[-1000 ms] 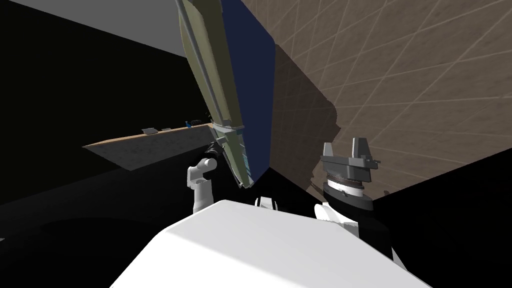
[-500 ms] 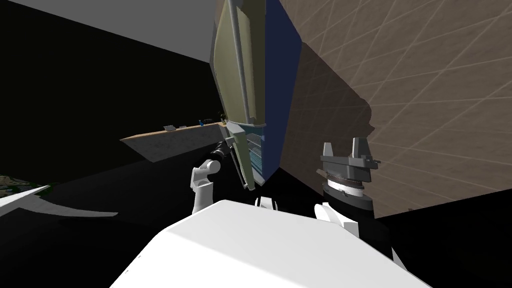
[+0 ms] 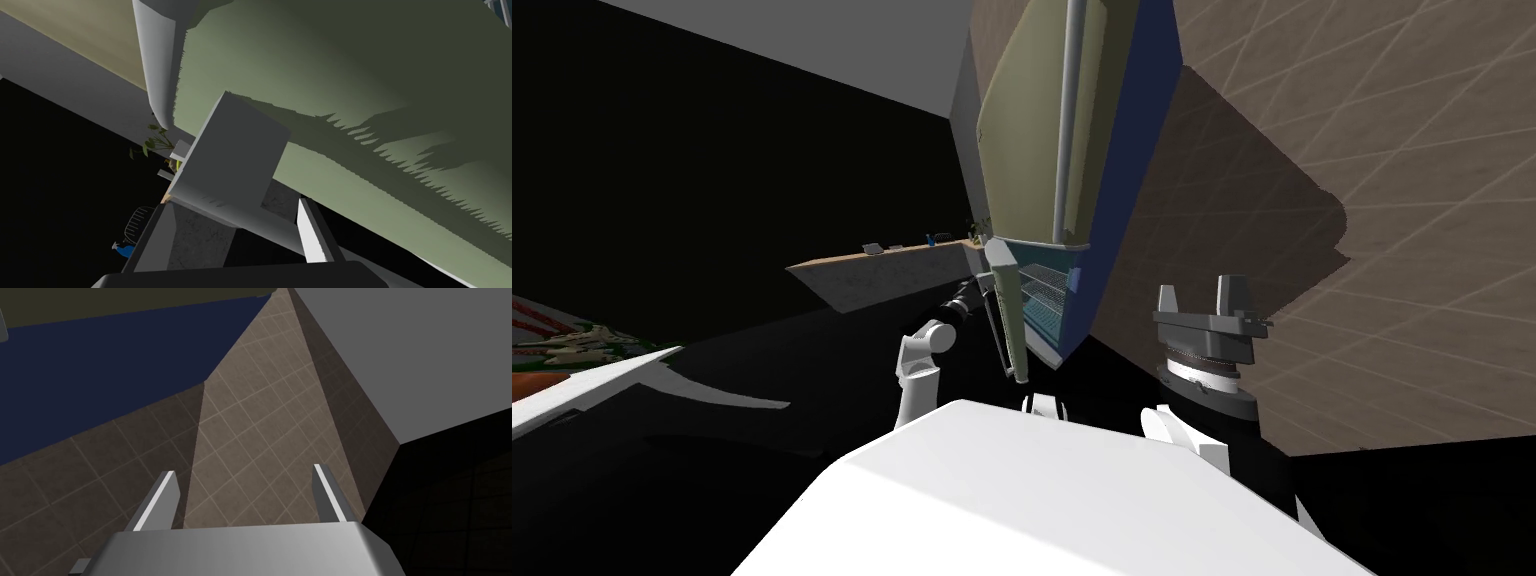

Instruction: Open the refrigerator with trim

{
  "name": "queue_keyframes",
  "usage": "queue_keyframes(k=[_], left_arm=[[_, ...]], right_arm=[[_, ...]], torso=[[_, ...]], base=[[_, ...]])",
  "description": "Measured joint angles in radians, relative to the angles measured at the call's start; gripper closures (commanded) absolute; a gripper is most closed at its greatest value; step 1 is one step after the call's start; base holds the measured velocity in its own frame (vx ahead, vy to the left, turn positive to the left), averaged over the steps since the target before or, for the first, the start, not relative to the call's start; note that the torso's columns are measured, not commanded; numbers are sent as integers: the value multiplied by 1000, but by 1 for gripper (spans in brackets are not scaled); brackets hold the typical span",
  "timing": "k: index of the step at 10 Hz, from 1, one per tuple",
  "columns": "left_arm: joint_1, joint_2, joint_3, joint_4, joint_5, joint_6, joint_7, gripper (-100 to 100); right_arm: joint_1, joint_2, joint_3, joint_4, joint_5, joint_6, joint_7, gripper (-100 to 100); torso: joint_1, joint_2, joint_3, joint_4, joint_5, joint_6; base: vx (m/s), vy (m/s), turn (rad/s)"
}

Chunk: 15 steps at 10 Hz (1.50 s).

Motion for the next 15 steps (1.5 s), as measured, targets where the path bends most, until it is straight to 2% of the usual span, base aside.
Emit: queue_keyframes(k=[2,5,6,8,12,15], left_arm=[[13,10,-25,3,31,2,-5,100],[19,25,-62,3,63,10,-16,100],[21,30,-69,-1,72,7,-21,100],[15,41,-98,9,95,-5,-33,100],[18,66,-123,-7,139,3,-36,100],[14,86,-152,-9,180,-18,-53,100]], right_arm=[[0,0,0,0,0,0,0,0],[0,0,0,0,0,0,0,0],[0,0,0,0,0,0,0,0],[0,0,0,0,0,0,0,0],[0,0,0,0,0,0,0,0],[0,0,0,0,0,0,0,0]], torso=[[16,-5,-4,1,1,2],[17,-14,-11,2,1,5],[10,-13,-10,1,0,3],[11,-11,-8,1,1,4],[10,-6,-5,3,0,3],[12,-2,-2,-1,4,0]], base=[[-25,350,-104],[-48,385,-96],[-59,367,-59],[-68,354,-128],[-38,329,-92],[-12,292,-75]])
